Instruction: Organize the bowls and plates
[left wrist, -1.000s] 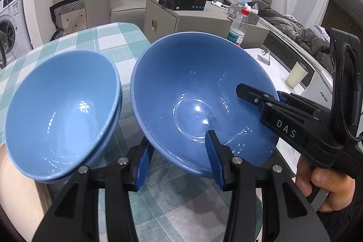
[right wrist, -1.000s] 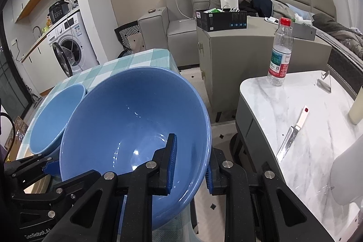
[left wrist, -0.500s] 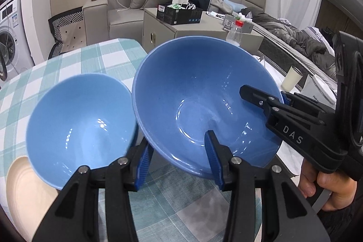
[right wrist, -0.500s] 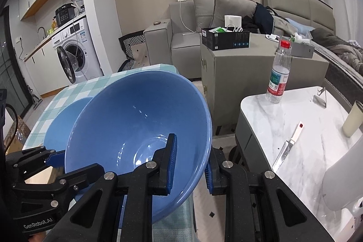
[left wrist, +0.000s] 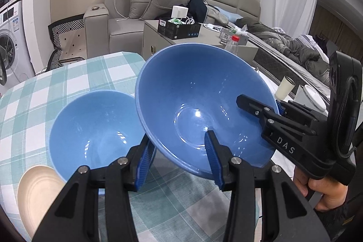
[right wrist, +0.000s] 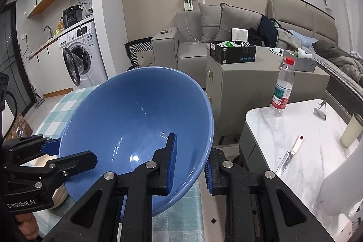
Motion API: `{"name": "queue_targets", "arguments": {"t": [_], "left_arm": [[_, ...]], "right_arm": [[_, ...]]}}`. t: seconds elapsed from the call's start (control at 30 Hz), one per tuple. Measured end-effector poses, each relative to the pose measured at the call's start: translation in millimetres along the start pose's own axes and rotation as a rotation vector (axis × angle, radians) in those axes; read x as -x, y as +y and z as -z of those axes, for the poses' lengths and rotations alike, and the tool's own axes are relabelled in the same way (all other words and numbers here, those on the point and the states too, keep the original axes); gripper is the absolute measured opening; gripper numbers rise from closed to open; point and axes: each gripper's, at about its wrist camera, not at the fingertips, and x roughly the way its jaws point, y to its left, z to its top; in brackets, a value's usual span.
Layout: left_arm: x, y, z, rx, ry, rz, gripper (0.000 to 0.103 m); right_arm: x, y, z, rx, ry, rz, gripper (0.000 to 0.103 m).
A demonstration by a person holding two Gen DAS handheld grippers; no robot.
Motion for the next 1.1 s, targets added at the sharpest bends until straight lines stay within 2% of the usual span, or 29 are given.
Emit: {"name": "queue_targets", "arguments": {"t": [0.57, 1.1], "left_arm": [[19, 32, -9, 0.057, -0.045, -0.003, 0.044], [43, 82, -4, 0.116, -0.081, -0.062, 0.044]], "right_arm": [[-3, 44, -16, 0.073, 0.006, 0.024, 0.022], [-21, 107, -36, 0.167, 0.022, -0.013, 0.022]]}}
